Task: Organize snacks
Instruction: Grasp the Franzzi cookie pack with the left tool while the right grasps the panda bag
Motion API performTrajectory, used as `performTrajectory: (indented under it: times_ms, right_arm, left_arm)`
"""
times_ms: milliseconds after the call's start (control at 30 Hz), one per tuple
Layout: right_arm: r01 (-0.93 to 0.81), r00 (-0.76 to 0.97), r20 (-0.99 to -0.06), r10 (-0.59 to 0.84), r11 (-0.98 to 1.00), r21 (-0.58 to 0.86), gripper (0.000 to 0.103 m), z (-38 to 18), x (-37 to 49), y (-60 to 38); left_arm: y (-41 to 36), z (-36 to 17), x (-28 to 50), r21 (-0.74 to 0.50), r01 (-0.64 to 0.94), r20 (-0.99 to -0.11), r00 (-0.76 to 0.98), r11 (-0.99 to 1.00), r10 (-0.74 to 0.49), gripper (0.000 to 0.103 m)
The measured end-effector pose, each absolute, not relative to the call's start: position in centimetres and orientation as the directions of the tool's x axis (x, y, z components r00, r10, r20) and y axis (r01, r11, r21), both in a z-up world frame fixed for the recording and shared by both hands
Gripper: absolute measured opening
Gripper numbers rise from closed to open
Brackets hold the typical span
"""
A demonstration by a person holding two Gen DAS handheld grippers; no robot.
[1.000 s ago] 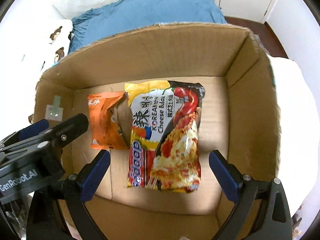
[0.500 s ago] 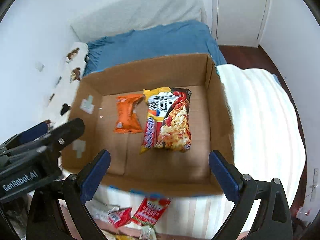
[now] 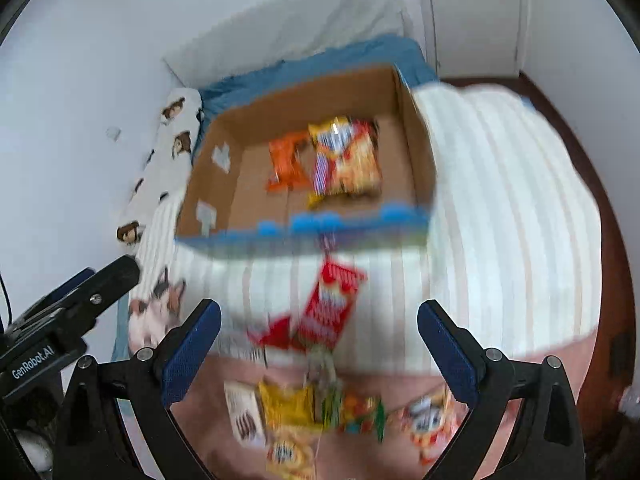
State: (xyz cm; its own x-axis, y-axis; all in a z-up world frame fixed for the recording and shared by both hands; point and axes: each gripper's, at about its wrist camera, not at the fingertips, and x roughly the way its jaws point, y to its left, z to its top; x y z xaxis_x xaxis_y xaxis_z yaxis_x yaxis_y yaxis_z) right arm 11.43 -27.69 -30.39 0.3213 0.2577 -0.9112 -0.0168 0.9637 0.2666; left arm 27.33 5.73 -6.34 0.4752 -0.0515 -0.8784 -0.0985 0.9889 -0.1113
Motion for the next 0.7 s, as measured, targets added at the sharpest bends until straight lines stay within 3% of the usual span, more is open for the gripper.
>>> performTrajectory:
  times_ms: [267,533,600,700]
  right_arm:
    - [0.149,0.172,-0.952,0.255,0.948,0.281,0.101,-37.5,5.2,-32.3]
    - [0.478,0.067,-0.957,0.282,0.833,0.279,0.101,-44.9,1.9,-39.3]
    - [0.472,0.050,-0.965,0.257,0.845,0.250,0.101,-45.9,2.0,-39.3]
    - [0.268,0.012,-0.992,0.122,0.956,0.121,0.101,-46.0,2.9,-36.9]
  left_arm:
    - [7.6,-15.1,20.7,-0.063,-0.195,-0.963,0.268,0.979,-0.009,0.102]
    - [8.7,-23.4,17.9,-0.079,-0.303,-0.995,0.086,0.950,-0.055,0.102]
    - [8.6,-24.9,17.7,-0.071,-0.304,-0.997,0.050,0.950,-0.058,0.102]
    - [8.6,-25.9,17.4,-0.052,-0.291,-0.998,0.032,0.955,-0.045,0.102]
